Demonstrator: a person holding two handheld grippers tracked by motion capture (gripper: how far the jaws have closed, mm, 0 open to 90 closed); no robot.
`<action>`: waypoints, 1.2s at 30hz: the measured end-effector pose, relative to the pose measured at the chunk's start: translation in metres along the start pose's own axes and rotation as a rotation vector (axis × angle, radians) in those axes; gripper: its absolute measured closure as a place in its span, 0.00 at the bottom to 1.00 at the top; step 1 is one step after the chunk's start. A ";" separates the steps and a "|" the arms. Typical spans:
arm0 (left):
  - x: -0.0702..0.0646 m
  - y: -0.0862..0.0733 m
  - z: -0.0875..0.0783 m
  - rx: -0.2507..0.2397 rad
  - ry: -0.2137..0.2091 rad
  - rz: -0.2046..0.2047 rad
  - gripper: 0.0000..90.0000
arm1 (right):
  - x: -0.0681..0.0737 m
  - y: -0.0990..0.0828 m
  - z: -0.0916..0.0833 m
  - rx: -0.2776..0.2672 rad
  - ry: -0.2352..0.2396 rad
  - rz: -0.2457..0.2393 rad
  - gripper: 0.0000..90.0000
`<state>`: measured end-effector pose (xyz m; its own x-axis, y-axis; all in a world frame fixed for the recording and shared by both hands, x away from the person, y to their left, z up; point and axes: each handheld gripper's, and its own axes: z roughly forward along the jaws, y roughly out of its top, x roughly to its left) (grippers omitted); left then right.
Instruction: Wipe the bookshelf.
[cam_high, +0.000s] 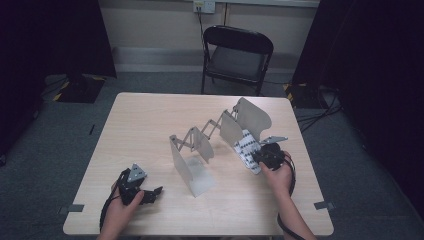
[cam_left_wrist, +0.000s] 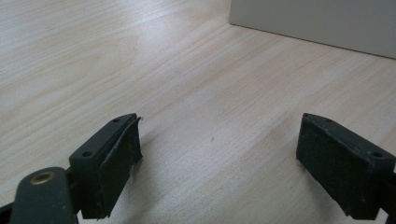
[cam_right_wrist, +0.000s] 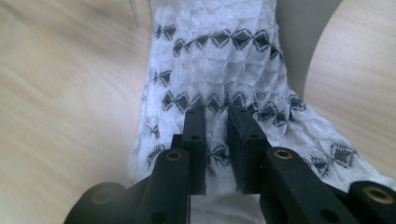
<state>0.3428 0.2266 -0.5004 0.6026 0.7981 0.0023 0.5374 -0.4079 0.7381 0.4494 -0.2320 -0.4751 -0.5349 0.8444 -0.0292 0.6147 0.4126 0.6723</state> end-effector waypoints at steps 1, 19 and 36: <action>0.000 0.000 0.000 0.000 0.000 0.000 0.15 | 0.000 -0.001 -0.001 0.002 0.001 0.002 0.85; 0.000 0.000 0.000 0.000 0.000 0.001 0.15 | 0.001 -0.002 0.010 -0.026 -0.015 0.043 0.51; 0.000 0.000 0.000 0.000 0.000 0.000 0.15 | 0.007 0.000 0.008 -0.013 0.020 0.047 0.87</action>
<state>0.3428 0.2266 -0.5004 0.6027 0.7980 0.0020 0.5373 -0.4076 0.7384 0.4504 -0.2228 -0.4810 -0.5171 0.8558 0.0169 0.6316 0.3682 0.6823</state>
